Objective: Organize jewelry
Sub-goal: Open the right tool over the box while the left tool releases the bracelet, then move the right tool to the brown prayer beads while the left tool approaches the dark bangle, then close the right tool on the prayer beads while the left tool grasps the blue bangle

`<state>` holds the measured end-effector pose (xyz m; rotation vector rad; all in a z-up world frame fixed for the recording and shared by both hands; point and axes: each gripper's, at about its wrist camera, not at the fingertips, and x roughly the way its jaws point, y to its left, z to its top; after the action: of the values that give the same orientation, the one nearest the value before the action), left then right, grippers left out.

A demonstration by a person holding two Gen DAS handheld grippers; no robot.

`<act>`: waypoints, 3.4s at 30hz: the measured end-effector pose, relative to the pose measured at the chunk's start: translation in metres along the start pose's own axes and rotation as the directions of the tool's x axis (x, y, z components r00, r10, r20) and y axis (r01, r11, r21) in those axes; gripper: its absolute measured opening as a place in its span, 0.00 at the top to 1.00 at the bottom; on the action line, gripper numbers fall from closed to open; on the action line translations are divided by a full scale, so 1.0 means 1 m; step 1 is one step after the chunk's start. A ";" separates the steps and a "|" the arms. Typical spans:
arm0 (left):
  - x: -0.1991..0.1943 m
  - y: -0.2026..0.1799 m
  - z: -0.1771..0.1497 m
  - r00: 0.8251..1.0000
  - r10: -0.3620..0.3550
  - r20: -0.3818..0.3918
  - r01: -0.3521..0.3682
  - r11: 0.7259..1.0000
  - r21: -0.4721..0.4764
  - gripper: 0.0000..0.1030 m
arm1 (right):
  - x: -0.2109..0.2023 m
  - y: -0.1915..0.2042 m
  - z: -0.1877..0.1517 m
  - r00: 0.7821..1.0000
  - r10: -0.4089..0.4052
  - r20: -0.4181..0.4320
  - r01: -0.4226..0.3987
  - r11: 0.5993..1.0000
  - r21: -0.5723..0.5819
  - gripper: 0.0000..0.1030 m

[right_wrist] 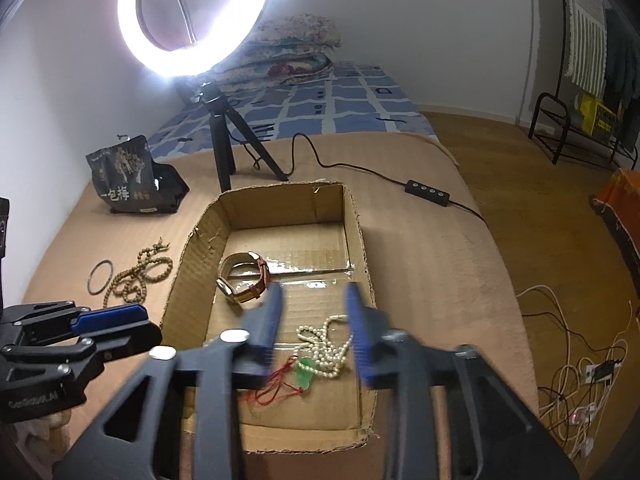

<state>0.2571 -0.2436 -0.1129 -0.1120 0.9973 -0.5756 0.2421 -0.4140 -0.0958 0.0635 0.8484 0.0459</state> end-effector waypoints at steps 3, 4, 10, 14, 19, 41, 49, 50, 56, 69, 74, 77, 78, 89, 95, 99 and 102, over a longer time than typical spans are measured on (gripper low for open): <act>-0.002 -0.001 0.000 1.000 0.001 0.004 -0.001 1.000 0.005 0.74 | -0.001 0.001 0.001 1.000 -0.008 0.003 0.008 1.000 0.000 0.60; -0.003 -0.001 -0.001 1.000 0.001 0.005 -0.001 1.000 0.006 0.74 | -0.002 0.001 0.001 1.000 -0.011 0.004 0.011 1.000 0.001 0.60; -0.010 -0.001 -0.003 1.000 0.017 0.013 -0.017 1.000 0.020 0.74 | -0.007 0.002 0.000 1.000 -0.025 0.008 0.025 1.000 0.000 0.56; -0.019 0.003 -0.005 0.999 0.035 0.026 -0.036 0.999 0.021 0.74 | -0.013 0.005 0.000 0.999 -0.040 0.018 0.040 0.999 0.002 0.50; -0.030 0.016 -0.006 0.998 0.051 0.036 -0.051 0.999 0.008 0.74 | -0.023 0.013 0.002 0.998 -0.059 0.038 0.059 0.998 -0.002 0.42; -0.098 0.121 -0.001 0.965 0.230 0.123 -0.216 0.969 -0.117 0.32 | -0.032 0.088 0.013 0.998 -0.030 0.063 0.036 0.994 -0.107 0.22; -0.113 0.182 -0.003 0.947 0.305 0.101 -0.286 0.944 -0.164 0.32 | -0.020 0.120 0.014 0.998 0.043 0.037 -0.038 0.990 -0.133 0.22; -0.114 0.189 -0.003 0.946 0.310 0.097 -0.291 0.941 -0.172 0.32 | -0.018 0.125 0.014 0.998 0.057 0.032 -0.052 0.989 -0.137 0.22; -0.114 0.236 -0.008 0.942 0.332 0.050 -0.313 0.923 -0.224 0.32 | 0.001 0.160 0.012 0.994 0.110 -0.020 -0.112 0.973 -0.204 0.22; -0.077 0.290 -0.020 0.946 0.315 -0.071 -0.322 0.903 -0.284 0.35 | 0.056 0.218 0.015 0.971 0.152 -0.182 -0.201 0.936 -0.290 0.22; -0.061 0.297 -0.020 0.947 0.306 -0.098 -0.322 0.904 -0.283 0.39 | 0.087 0.238 0.011 0.957 0.125 -0.260 -0.209 0.921 -0.329 0.22; -0.053 0.299 -0.021 0.946 0.303 -0.113 -0.322 0.907 -0.270 0.45 | 0.105 0.249 0.005 0.946 0.101 -0.307 -0.215 0.906 -0.364 0.22; -0.050 0.300 -0.020 0.946 0.301 -0.118 -0.322 0.908 -0.267 0.46 | 0.110 0.252 0.003 0.943 0.089 -0.320 -0.213 0.901 -0.378 0.22; -0.025 0.309 -0.023 0.948 0.282 -0.150 -0.312 0.916 -0.251 0.53 | 0.153 0.262 0.001 0.925 0.068 -0.373 -0.219 0.900 -0.378 0.22; -0.012 0.311 -0.022 0.942 0.298 -0.151 -0.327 0.916 -0.232 0.58 | 0.171 0.262 0.000 0.918 0.069 -0.390 -0.218 0.910 -0.352 0.22; -0.007 0.311 -0.021 0.942 0.304 -0.142 -0.329 0.920 -0.214 0.60 | 0.184 0.265 -0.002 0.914 0.071 -0.401 -0.218 0.916 -0.336 0.22; -0.004 0.310 -0.021 0.935 0.330 -0.131 -0.350 0.918 -0.185 0.69 | 0.192 0.264 -0.001 0.912 0.078 -0.402 -0.219 0.923 -0.317 0.22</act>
<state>0.3640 0.0242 -0.2278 -0.0913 1.1405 -0.1577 0.3640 -0.1379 -0.2205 -0.2308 1.2153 0.3696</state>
